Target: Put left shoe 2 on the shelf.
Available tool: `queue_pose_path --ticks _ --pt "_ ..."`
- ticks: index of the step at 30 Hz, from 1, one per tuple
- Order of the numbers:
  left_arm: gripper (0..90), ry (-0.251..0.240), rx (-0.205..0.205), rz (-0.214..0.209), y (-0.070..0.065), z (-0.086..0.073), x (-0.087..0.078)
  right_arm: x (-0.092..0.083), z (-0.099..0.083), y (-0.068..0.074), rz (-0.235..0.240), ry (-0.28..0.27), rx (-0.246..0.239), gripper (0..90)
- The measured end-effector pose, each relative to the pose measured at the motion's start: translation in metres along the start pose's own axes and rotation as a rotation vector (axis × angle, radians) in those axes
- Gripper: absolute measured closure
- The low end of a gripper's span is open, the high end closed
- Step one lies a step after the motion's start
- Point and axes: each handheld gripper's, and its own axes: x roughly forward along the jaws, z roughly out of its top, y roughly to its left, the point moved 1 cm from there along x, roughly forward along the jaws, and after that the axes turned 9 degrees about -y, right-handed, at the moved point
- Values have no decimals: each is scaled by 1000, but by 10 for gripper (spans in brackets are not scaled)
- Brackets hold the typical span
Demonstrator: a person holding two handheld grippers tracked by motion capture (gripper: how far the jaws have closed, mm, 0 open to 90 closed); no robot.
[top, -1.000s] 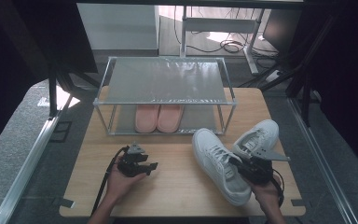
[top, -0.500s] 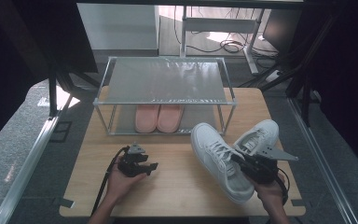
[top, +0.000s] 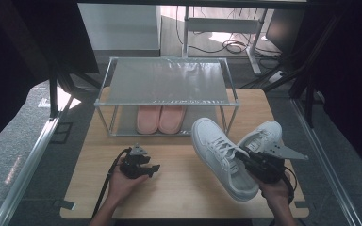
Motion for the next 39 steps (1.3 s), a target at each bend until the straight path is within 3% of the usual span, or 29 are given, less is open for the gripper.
queue_pose_path --ticks 20,30,39 --pt "445 6 0 -1 1 -1 2 7 22 7 27 -40 -33 828" --pt "445 11 0 -8 1 -1 2 10 42 13 51 -81 -51 828" --pt "445 8 -2 -9 0 -1 3 23 68 15 74 -122 -50 828"
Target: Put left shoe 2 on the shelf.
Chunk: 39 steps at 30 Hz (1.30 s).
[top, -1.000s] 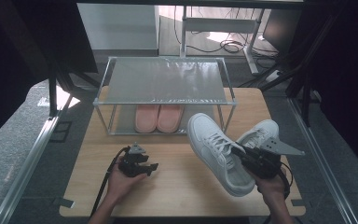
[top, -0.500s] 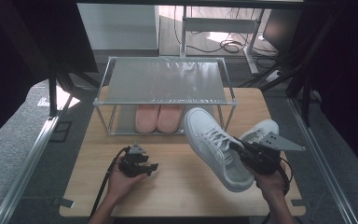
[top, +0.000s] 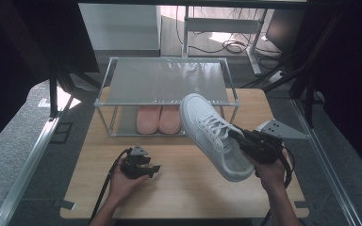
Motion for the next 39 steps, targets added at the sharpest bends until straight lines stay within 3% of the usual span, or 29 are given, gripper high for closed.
queue_pose_path --ticks 11,39 --pt "445 -1 0 -4 0 0 0 34 15 -7 7 -17 27 828" --pt "445 0 -2 -11 1 -1 1 93 34 -32 -66 -23 104 827"
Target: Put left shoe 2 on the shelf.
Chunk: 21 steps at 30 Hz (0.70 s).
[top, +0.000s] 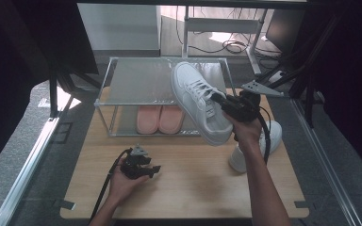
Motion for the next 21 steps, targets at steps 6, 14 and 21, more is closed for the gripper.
queue_pose_path --ticks 6,14,21 --pt "445 0 0 0 0 0 0 11 1 0 -10 1 19 827" --pt "445 -4 -1 -1 0 0 -1 23 3 2 -21 5 32 827" --pt "445 -8 -3 -3 0 1 -2 35 8 5 -34 1 53 826"
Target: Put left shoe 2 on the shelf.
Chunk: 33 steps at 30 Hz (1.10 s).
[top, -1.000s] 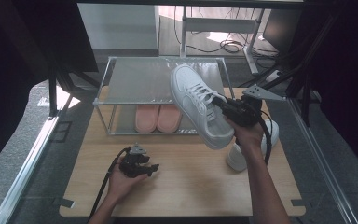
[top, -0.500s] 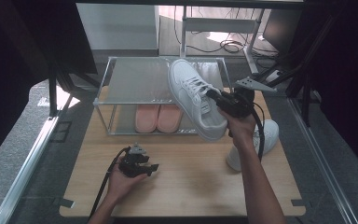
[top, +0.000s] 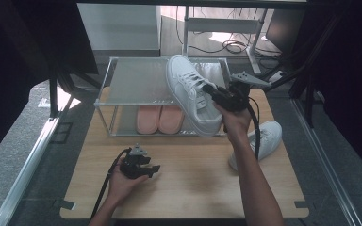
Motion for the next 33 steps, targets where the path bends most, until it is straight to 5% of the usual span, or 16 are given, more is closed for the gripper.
queue_pose_path --ticks 15,33 --pt "445 -7 -14 -8 2 0 -1 59 9 4 -44 5 57 826" --pt "445 -1 -23 -11 2 -1 1 97 11 2 -77 -7 169 825"
